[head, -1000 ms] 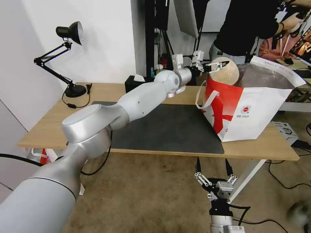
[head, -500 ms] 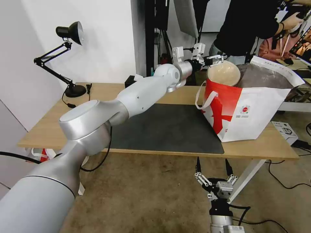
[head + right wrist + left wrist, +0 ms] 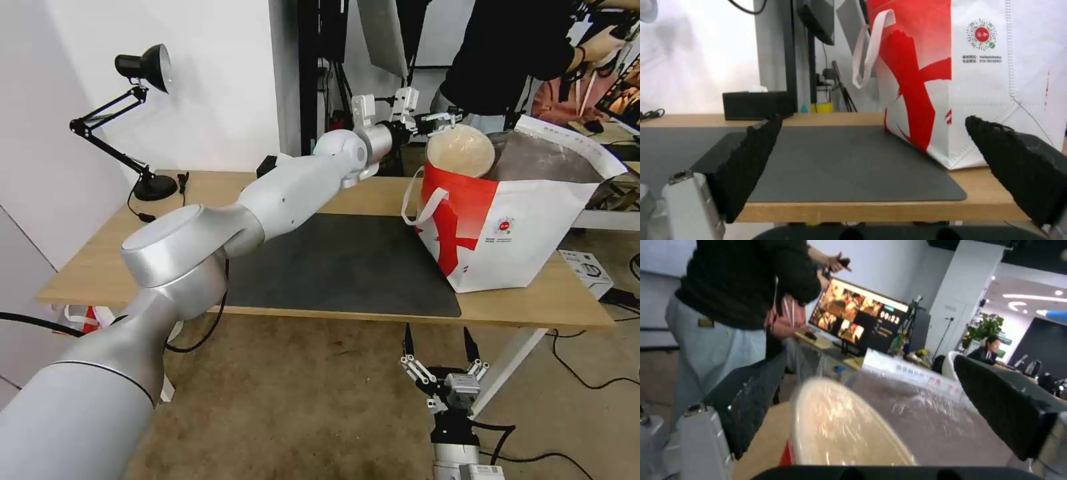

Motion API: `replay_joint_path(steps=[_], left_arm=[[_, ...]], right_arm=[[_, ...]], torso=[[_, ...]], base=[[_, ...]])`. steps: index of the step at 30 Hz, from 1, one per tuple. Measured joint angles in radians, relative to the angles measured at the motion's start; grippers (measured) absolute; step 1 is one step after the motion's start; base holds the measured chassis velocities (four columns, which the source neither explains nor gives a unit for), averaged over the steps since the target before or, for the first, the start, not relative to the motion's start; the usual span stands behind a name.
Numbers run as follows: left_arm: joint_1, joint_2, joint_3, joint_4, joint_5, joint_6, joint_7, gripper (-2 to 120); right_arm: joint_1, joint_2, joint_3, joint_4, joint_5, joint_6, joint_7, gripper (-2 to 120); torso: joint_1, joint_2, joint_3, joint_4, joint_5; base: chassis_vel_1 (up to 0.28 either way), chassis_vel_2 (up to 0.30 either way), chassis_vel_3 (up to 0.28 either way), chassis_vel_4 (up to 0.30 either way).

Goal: Pick up the trash from the table and place it into the takeout bag.

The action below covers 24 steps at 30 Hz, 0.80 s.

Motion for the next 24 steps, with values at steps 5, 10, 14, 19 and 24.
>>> replay_joint_path(steps=[5, 10, 14, 19, 24], left_arm=[[-0.016, 0.0, -0.033, -0.028, 0.056, -0.026, -0.018, 100], [-0.022, 0.0, -0.035, -0.074, 0.143, -0.08, -0.041, 100], [-0.013, 0.045, -0.025, -0.184, 0.26, -0.179, -0.139, 100], [0.046, 0.187, -0.093, -0.379, 0.4, -0.261, -0.339, 100], [0.106, 0.317, -0.127, -0.511, 0.592, -0.341, -0.479, 100]], right_arm=[[0.0, 0.0, 0.0, 0.0, 0.0, 0.0, 0.0, 100], [0.0, 0.0, 0.0, 0.0, 0.0, 0.0, 0.0, 100], [0.0, 0.0, 0.0, 0.0, 0.0, 0.0, 0.0, 100], [0.0, 0.0, 0.0, 0.0, 0.0, 0.0, 0.0, 100], [0.0, 0.0, 0.0, 0.0, 0.0, 0.0, 0.0, 100]], torso=[[0.0, 0.0, 0.0, 0.0002, -0.0001], [0.0, 0.0, 0.0, 0.0001, 0.0], [0.0, 0.0, 0.0, -0.0012, 0.0005], [0.0, 0.0, 0.0, 0.0009, -0.0002], [0.0, 0.0, 0.0, 0.0006, -0.0005]], base=[[0.0, 0.0, 0.0, 0.0], [0.0, 0.0, 0.0, 0.0], [0.0, 0.0, 0.0, 0.0], [0.0, 0.0, 0.0, 0.0], [0.0, 0.0, 0.0, 0.0]])
